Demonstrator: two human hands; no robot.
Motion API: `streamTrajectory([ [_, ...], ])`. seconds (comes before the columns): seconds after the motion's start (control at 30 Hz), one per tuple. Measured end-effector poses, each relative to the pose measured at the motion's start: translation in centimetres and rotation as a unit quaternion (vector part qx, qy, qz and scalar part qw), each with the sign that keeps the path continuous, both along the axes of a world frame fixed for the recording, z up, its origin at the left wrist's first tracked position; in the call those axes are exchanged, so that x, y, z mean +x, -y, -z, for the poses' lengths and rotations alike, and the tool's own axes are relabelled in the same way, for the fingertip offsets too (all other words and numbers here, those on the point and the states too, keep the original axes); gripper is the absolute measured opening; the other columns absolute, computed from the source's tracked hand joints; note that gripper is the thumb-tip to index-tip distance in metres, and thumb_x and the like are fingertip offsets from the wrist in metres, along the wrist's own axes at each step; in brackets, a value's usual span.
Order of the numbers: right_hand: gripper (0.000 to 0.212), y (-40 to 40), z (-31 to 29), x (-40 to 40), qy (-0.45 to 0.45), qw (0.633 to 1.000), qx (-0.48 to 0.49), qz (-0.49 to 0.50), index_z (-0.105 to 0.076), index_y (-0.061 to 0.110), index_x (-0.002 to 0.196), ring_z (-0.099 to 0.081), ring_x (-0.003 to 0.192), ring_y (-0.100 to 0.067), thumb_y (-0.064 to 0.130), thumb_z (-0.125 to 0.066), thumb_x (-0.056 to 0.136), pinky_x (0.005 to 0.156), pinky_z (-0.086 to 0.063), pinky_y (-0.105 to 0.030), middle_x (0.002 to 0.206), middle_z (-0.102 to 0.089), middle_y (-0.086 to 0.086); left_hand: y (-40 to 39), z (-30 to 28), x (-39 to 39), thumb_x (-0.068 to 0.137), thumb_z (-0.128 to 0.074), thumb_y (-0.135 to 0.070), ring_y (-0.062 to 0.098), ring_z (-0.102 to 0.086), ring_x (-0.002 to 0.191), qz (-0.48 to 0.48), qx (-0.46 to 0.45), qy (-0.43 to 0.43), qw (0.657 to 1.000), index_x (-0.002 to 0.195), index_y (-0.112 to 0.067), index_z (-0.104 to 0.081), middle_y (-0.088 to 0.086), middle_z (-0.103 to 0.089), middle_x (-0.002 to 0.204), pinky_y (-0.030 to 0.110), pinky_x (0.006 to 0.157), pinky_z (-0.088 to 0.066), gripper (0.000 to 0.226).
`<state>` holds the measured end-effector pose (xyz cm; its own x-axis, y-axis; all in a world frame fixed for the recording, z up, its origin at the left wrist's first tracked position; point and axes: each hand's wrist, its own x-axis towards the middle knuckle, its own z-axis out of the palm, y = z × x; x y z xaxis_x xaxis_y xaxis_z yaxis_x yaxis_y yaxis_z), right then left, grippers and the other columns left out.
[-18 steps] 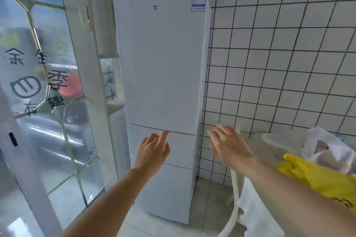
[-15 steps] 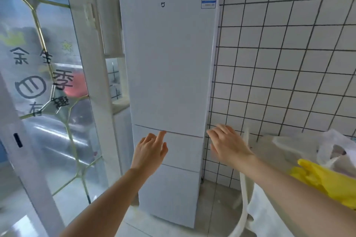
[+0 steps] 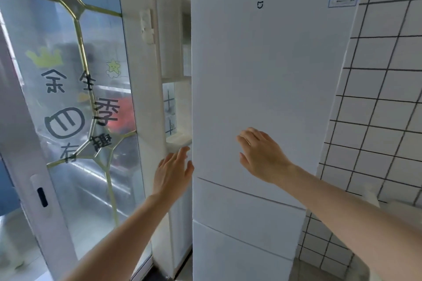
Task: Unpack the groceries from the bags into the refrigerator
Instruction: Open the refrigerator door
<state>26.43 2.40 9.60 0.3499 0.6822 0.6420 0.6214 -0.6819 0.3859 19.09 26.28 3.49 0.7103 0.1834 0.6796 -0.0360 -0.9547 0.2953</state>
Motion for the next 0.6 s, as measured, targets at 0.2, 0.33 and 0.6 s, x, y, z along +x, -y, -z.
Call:
streamTrajectory([
  [0.2, 0.038, -7.1, -1.9, 6.6, 0.029, 0.998, -0.019, -0.046, -0.063, 0.000, 0.111, -0.058, 0.112, -0.034, 0.022, -0.065, 0.079, 0.092, -0.051, -0.041, 0.113, -0.064, -0.013, -4.4, 0.1, 6.4, 0.092, -0.057, -0.017, 0.032, -0.061, 0.101, 0.015, -0.086, 0.007, 0.996, 0.125, -0.012, -0.052, 0.009, -0.068, 0.112, 0.037, 0.081, -0.048, 0.033],
  [0.33, 0.033, -10.9, -3.5, 11.8, 0.057, 0.995, -0.045, -0.068, -0.063, 0.000, 0.107, -0.057, 0.110, -0.036, 0.020, -0.062, 0.080, 0.089, -0.051, -0.043, 0.111, -0.063, -0.016, -5.7, 0.6, 12.0, 0.093, -0.055, -0.016, 0.029, -0.062, 0.101, 0.050, -0.250, -0.009, 0.967, 0.120, -0.011, -0.051, 0.009, -0.067, 0.110, 0.032, 0.082, -0.047, 0.028],
  [0.6, 0.032, -17.4, -8.8, 22.0, 0.106, 0.990, -0.046, -0.078, -0.065, -0.001, 0.107, -0.056, 0.113, -0.037, 0.019, -0.063, 0.081, 0.092, -0.049, -0.043, 0.113, -0.063, -0.018, -7.6, -2.9, 22.5, 0.092, -0.056, -0.027, 0.014, -0.052, 0.101, 0.053, -0.396, -0.073, 0.914, 0.128, -0.019, -0.049, -0.005, -0.056, 0.122, 0.026, 0.078, -0.042, 0.037],
])
